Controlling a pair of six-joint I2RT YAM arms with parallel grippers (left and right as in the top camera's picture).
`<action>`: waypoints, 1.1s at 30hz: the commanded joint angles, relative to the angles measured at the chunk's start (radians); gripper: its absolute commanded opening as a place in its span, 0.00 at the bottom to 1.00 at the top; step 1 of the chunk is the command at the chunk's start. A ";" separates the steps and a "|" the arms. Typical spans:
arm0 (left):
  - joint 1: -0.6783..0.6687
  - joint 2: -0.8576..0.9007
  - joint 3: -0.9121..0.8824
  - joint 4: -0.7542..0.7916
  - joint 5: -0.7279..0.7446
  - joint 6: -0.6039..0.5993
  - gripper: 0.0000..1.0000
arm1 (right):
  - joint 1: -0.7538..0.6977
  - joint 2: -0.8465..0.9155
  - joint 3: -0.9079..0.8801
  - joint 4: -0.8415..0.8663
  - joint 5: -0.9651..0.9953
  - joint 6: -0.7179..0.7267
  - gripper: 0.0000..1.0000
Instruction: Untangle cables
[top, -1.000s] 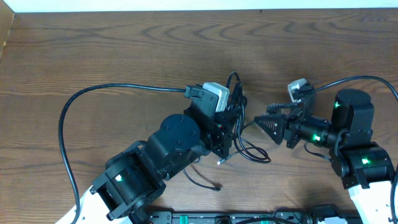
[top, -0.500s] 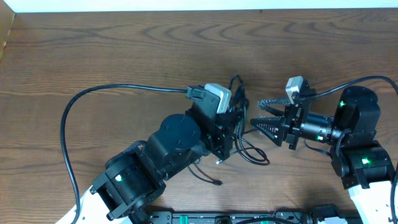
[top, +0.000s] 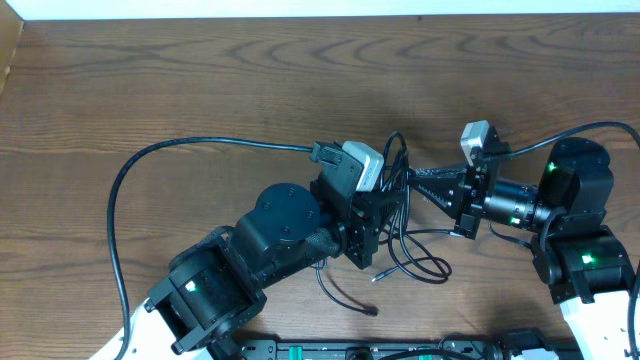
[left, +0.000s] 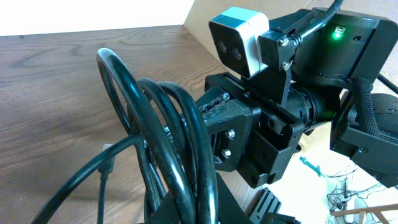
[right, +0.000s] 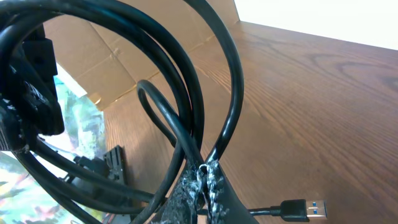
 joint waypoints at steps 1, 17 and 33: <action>-0.001 -0.013 0.015 0.012 -0.010 0.017 0.08 | 0.001 -0.002 0.006 -0.003 -0.011 0.026 0.01; -0.001 -0.063 0.015 -0.007 -0.147 0.010 0.08 | 0.001 -0.002 0.006 -0.412 0.674 0.350 0.01; -0.001 -0.061 0.015 -0.025 -0.118 -0.005 0.07 | 0.002 -0.002 0.006 -0.228 0.237 0.073 0.86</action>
